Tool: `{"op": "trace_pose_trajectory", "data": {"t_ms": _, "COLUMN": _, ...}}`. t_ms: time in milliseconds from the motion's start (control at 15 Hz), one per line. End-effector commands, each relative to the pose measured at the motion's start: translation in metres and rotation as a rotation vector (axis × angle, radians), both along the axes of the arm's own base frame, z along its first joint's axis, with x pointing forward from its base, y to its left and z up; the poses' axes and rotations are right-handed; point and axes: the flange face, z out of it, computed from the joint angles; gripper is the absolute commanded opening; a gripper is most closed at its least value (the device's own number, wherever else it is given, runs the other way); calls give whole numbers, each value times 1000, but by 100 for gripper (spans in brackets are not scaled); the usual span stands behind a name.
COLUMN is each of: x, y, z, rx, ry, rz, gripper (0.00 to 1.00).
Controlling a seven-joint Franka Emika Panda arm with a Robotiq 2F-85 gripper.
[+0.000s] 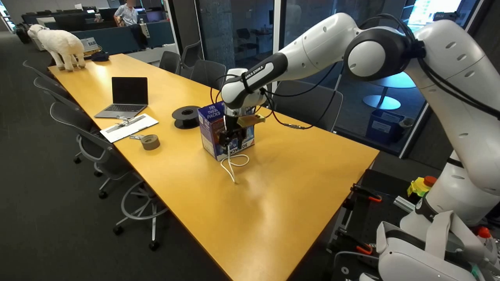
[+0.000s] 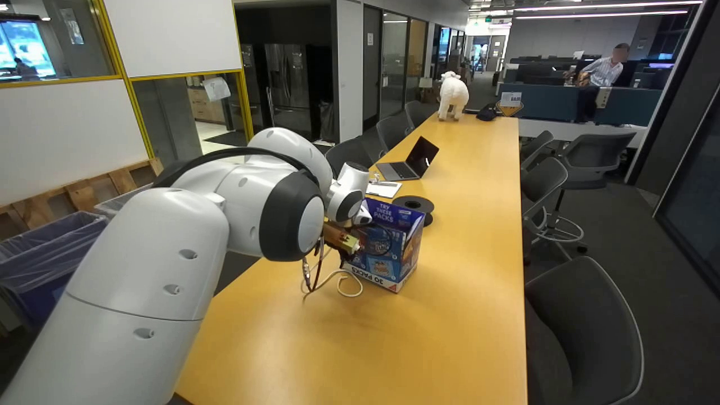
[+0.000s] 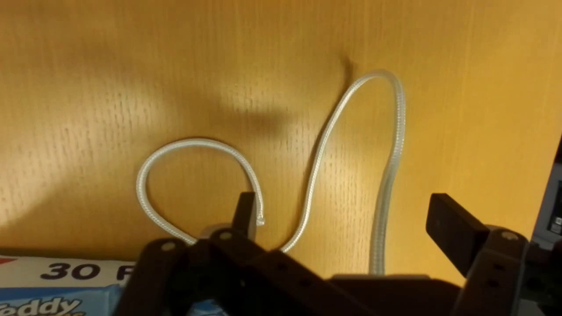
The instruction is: Pick up the ropes from the table and put them in the box
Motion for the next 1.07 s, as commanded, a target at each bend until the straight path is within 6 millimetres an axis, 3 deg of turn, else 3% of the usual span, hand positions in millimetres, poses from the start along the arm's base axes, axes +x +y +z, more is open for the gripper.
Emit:
{"op": "trace_pose_trajectory", "data": {"t_ms": 0, "x": 13, "y": 23, "z": -41, "rx": -47, "ry": -53, "rz": -41, "gripper": 100}}
{"op": "trace_pose_trajectory", "data": {"t_ms": 267, "x": 18, "y": 48, "z": -79, "rx": -118, "ry": -127, "rz": -57, "gripper": 100}}
{"op": "trace_pose_trajectory", "data": {"t_ms": 467, "x": 21, "y": 60, "z": -93, "rx": -220, "ry": -162, "rz": -38, "gripper": 100}}
{"op": "trace_pose_trajectory", "data": {"t_ms": 1000, "x": 21, "y": 80, "z": -82, "rx": -390, "ry": -154, "rz": -6, "gripper": 100}}
